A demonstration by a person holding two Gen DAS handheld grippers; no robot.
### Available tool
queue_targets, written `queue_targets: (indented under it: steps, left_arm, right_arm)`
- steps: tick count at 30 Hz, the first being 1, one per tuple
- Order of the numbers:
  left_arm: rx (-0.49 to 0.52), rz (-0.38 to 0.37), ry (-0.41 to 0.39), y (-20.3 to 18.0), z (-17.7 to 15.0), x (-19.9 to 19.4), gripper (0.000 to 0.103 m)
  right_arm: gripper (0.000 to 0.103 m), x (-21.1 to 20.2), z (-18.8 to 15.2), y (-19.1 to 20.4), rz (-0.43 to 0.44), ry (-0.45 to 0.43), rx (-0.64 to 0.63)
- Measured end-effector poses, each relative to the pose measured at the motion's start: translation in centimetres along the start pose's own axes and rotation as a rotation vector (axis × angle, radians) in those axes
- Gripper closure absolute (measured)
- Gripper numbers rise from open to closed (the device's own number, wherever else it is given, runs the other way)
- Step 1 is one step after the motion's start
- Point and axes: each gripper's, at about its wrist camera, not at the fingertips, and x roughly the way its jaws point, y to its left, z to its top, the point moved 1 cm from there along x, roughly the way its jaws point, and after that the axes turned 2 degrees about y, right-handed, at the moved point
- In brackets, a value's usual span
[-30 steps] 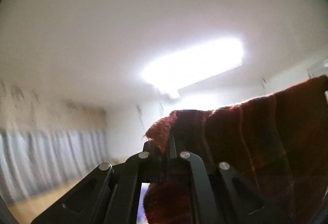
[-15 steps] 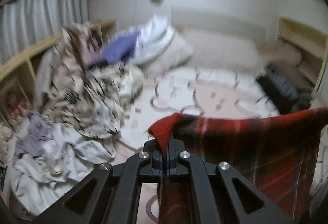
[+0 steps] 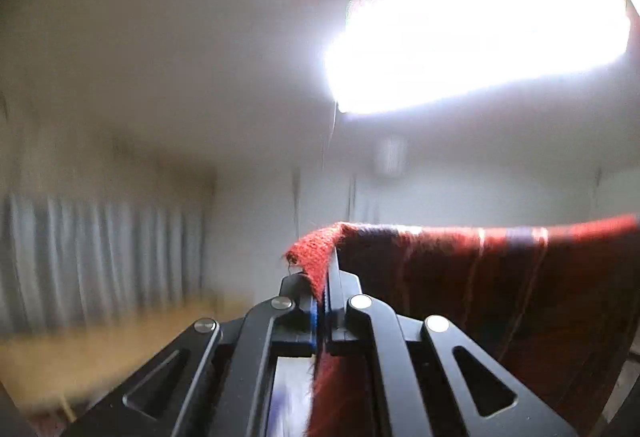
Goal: Fold clothes
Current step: 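Lift the blanket high by two corners with both tools to shake it out, then lower the held blanket flat onto the duvet with both tools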
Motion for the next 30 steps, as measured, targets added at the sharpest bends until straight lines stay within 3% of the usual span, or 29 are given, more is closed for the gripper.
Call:
queue_targets:
  steps: [2, 4, 7, 10, 12, 16, 22, 26, 30]
  left_arm:
    - [0.026, -0.007, -0.135, 0.2, 4.4, -4.6, 0.100]
    - [0.056, -0.015, -0.203, 1.0, 5.4, -8.9, 0.100]
    - [0.083, -0.049, -0.191, 2.3, 2.9, -14.1, 0.100]
    - [0.108, -0.083, -0.168, 3.5, 0.1, -19.3, 0.100]
    - [0.112, -0.118, -0.108, 4.5, -3.7, -22.7, 0.100]
    - [0.106, -0.151, 0.007, 6.1, -13.3, -30.9, 0.100]
    - [0.032, -0.169, 0.329, 7.4, -26.3, -39.5, 0.100]
    - [0.095, -0.153, 0.459, 6.2, -32.4, -44.4, 0.100]
    - [0.112, -0.143, 0.648, 5.3, -37.0, -47.5, 0.100]
  right_arm:
    - [0.102, -2.2, 1.4, -6.0, -0.077, -0.065, 0.091]
    - [0.102, -5.0, 1.0, -9.9, -0.114, -0.115, 0.125]
    - [0.102, -9.0, -1.0, -12.9, -0.109, -0.152, 0.143]
    - [0.102, -14.8, -6.9, -12.1, -0.012, -0.140, 0.101]
    - [0.102, -17.9, -10.3, -11.2, 0.043, -0.128, 0.083]
    - [0.102, -26.0, -20.6, -7.5, 0.225, -0.020, 0.061]
    - [0.102, -35.8, -32.5, -4.4, 0.450, 0.192, 0.054]
    - [0.102, -40.5, -38.0, -3.0, 0.532, 0.336, -0.011]
    - [0.102, -42.9, -43.4, -0.1, 0.660, 0.503, 0.001]
